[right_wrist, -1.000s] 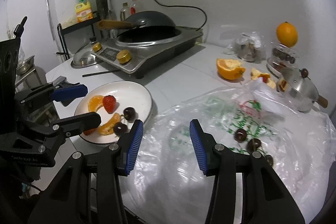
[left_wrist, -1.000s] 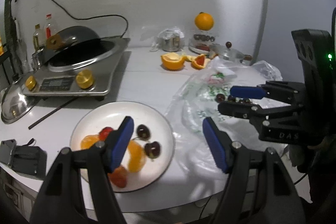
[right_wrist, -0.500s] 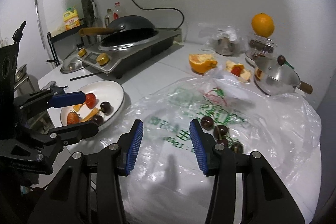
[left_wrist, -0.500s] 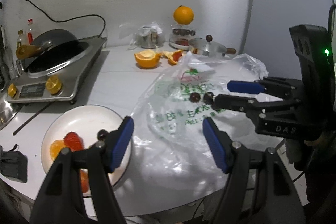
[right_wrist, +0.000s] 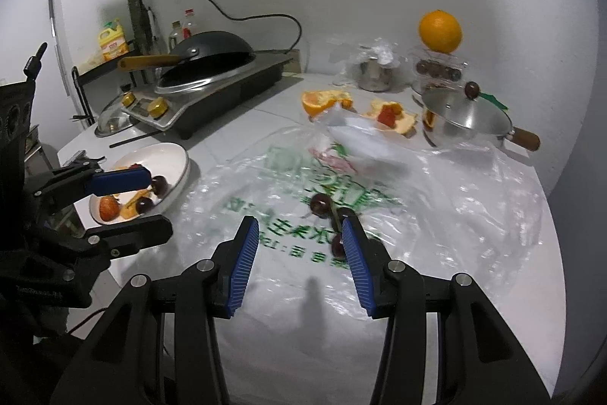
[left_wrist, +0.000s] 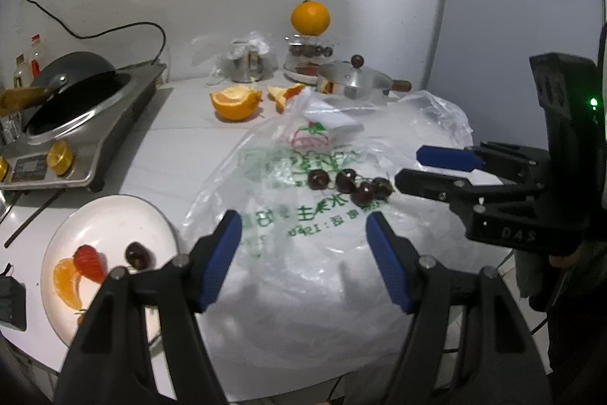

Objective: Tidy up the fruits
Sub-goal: 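Move both tools back to the bag toward the cherries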

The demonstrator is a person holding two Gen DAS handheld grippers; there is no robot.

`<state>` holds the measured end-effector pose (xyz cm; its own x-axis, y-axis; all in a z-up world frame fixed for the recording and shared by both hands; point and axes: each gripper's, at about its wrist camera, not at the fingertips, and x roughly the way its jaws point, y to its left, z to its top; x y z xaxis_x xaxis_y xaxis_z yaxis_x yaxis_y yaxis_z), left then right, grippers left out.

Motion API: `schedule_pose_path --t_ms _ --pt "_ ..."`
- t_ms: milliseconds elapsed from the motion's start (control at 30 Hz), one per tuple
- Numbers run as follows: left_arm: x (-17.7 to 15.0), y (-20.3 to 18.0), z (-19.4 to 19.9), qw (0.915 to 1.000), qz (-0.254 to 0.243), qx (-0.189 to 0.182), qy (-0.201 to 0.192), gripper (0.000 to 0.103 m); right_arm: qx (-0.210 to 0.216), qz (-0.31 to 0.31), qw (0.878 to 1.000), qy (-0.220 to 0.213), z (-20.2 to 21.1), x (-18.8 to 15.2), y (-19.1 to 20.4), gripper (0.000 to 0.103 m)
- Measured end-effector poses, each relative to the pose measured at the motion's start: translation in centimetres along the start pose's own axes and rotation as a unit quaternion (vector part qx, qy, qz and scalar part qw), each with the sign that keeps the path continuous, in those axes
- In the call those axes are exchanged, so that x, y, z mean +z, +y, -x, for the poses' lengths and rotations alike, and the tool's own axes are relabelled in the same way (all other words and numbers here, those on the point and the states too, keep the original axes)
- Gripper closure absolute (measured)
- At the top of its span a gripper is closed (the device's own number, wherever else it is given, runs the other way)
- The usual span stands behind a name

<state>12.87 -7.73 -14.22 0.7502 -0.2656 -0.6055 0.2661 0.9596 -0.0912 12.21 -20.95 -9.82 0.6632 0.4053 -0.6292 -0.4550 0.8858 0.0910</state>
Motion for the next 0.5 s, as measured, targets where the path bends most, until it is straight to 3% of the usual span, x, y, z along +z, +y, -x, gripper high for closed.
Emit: schedule_pose_path --t_ms 500 --pt "0.7 -2.0 -2.8 0.9998 -0.001 0.001 0.021 0.034 0.0 -0.009 1.0 0.017 -1.3 -1.5 -3.7 0.054"
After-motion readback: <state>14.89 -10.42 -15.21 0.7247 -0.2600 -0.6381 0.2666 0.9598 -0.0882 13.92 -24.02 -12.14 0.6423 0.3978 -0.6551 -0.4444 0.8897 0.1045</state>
